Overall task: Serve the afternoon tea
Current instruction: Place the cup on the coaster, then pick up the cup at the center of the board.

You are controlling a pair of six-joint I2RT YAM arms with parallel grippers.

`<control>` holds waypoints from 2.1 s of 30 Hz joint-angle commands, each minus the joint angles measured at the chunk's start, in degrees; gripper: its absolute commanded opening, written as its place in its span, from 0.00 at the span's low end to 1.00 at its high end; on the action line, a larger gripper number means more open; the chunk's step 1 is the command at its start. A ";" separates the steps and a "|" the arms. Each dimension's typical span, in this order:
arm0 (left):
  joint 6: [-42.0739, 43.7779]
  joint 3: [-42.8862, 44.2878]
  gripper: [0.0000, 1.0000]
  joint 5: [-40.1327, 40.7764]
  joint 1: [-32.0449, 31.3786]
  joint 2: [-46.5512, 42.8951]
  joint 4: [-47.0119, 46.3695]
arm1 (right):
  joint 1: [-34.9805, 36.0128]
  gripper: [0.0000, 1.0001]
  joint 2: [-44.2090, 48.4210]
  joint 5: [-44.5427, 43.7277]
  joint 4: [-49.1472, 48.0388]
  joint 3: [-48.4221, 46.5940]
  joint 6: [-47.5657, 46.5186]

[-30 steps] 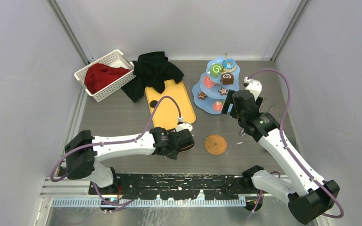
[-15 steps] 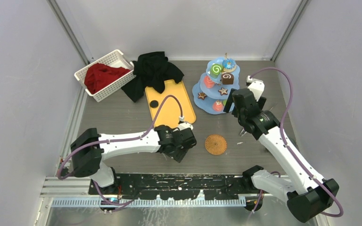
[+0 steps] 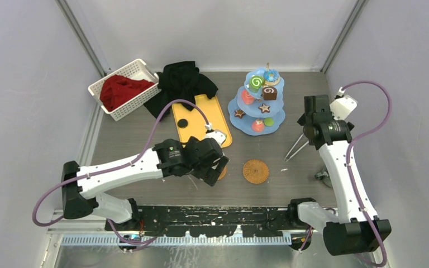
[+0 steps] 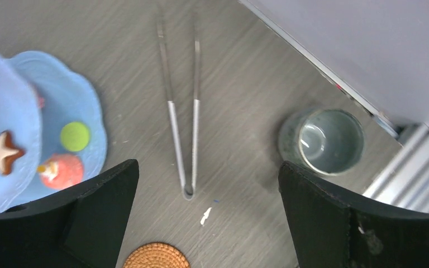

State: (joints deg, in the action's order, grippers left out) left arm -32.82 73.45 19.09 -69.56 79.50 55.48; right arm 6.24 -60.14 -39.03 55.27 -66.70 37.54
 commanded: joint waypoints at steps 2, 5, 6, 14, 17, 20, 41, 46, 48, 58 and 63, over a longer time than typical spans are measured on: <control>3.39 4.38 0.99 -3.86 0.29 -2.35 1.77 | -6.61 1.00 -3.31 -0.93 10.34 -1.03 8.23; 3.96 5.31 0.99 -3.40 0.30 -3.30 1.68 | -12.15 1.00 -3.35 1.55 11.73 2.55 9.83; 4.05 5.38 0.99 -3.24 0.38 -3.57 1.61 | -14.36 1.00 -2.99 3.09 11.13 4.00 9.46; 4.71 5.59 0.99 -1.79 0.88 -4.19 0.69 | -22.66 1.00 -0.52 8.85 6.53 13.47 10.73; 4.78 5.42 0.99 -1.55 1.17 -4.64 -0.23 | -22.80 0.99 -0.71 9.50 5.15 16.45 12.05; 4.50 5.15 1.00 -1.73 1.26 -4.79 -0.28 | -22.86 0.99 -1.03 9.66 4.21 18.26 13.27; 5.04 3.44 0.99 -4.70 1.26 -3.53 -2.14 | -25.22 0.80 -5.59 7.38 -10.01 28.54 17.42; 4.94 3.20 0.99 -4.59 1.26 -3.57 -2.10 | -25.35 0.55 -3.41 5.89 -9.98 29.81 18.72; 5.00 2.87 1.00 -4.59 1.22 -3.77 -2.36 | -25.42 0.48 -2.67 5.21 -9.97 29.83 18.63; 4.78 3.49 0.99 -2.91 1.26 -4.70 -1.67 | -25.41 0.01 -0.66 4.25 -7.91 26.22 16.26; 5.75 4.11 0.99 0.28 2.13 -6.29 -0.26 | -25.32 0.01 4.27 6.92 -9.91 23.90 10.56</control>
State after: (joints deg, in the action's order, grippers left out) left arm -28.12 76.44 16.19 -68.38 75.94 55.59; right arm -18.92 -60.95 -30.92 48.36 -37.52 52.62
